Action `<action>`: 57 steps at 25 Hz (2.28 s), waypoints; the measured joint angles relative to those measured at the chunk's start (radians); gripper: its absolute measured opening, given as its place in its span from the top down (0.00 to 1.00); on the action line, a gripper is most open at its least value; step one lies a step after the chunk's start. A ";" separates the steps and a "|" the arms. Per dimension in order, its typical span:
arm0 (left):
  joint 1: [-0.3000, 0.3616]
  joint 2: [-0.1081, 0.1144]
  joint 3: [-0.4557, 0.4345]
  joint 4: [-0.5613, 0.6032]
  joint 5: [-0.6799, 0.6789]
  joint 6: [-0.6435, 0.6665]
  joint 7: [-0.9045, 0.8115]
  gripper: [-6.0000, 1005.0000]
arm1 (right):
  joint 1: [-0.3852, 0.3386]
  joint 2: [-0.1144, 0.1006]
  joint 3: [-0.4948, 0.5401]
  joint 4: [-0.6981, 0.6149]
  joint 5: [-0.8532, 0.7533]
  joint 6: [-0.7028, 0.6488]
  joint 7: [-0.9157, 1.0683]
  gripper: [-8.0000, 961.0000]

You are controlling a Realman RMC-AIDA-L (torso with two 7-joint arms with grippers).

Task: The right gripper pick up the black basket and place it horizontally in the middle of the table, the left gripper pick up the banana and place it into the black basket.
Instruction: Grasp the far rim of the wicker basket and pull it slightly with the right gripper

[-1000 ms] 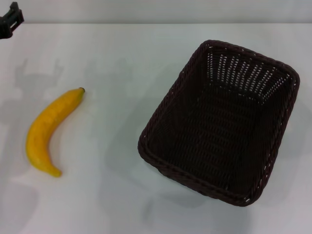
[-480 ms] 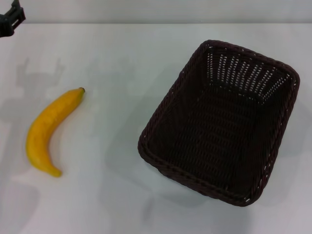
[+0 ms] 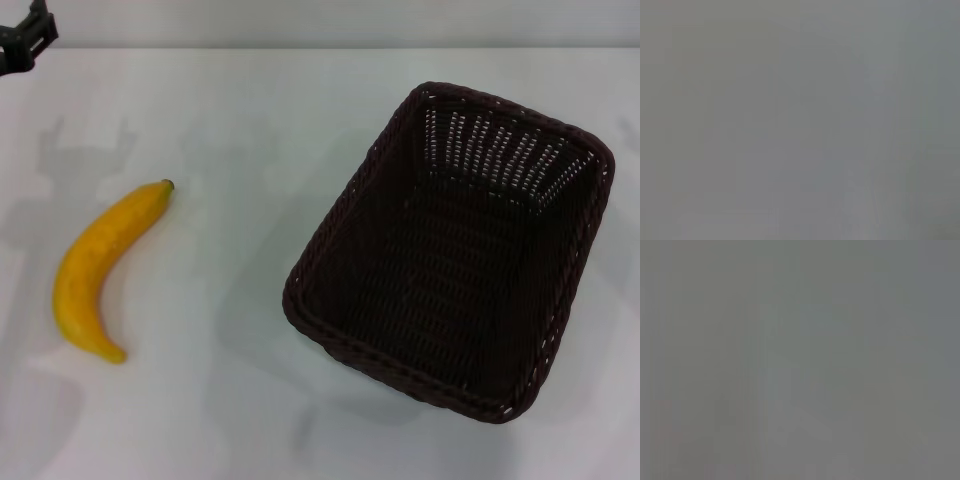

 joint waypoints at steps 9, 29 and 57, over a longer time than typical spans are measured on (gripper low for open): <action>-0.011 0.000 0.001 -0.013 0.000 0.000 0.000 0.13 | 0.090 -0.036 0.001 -0.188 -0.399 -0.106 0.422 0.18; -0.008 0.002 0.020 -0.013 0.008 -0.004 0.000 0.13 | 0.361 -0.038 -0.116 -0.130 -0.755 -0.206 0.596 0.20; -0.004 0.002 0.031 -0.018 0.008 -0.042 0.000 0.13 | 0.456 -0.012 -0.197 0.015 -1.013 -0.136 0.629 0.23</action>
